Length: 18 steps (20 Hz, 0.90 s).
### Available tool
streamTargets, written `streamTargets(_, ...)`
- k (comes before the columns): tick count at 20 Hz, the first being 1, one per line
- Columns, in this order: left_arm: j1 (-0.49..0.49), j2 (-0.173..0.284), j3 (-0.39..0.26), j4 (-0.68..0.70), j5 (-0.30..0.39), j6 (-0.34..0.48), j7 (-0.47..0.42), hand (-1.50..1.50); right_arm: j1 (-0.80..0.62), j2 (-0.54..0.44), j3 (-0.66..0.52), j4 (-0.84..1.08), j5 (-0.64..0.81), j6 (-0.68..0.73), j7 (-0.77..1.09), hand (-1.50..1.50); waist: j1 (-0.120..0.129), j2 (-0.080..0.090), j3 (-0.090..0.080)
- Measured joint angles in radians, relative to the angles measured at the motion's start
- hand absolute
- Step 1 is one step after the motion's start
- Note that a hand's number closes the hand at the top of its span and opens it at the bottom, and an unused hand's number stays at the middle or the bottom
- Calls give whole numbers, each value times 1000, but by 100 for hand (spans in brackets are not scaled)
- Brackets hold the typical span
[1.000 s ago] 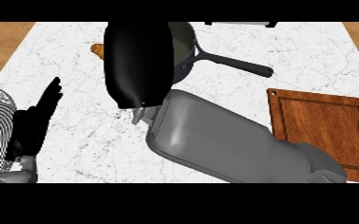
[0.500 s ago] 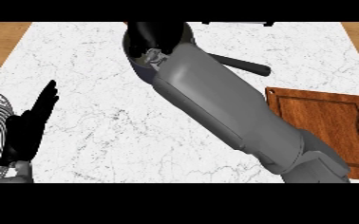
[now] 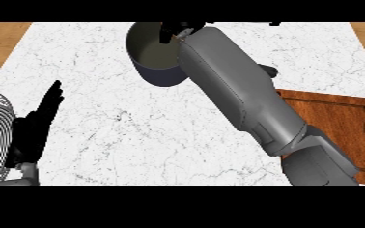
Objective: Pick the croissant from the cutting board and place it in the pot
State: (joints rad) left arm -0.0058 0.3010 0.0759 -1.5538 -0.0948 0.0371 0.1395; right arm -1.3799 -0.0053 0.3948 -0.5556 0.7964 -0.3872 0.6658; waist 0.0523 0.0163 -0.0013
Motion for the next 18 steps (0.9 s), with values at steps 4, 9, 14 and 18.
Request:
streamTargets(4,-20,7,8,20,5,-13,-10,0,-8,0,-48,119,-27,-50,-96,-150,14,9,0)
streamTargets(9,-25,-2,1,6,4,-13,2,0,-1,2,-143,206,-108,-92,-192,-150,25,13,1)
streamTargets(14,-36,-1,3,8,3,-19,-3,0,2,4,-207,252,-177,-118,-305,-150,33,16,1)
streamTargets(18,-32,-5,-1,14,0,-23,-8,0,-3,5,-251,252,-220,-183,-389,-150,35,16,1)
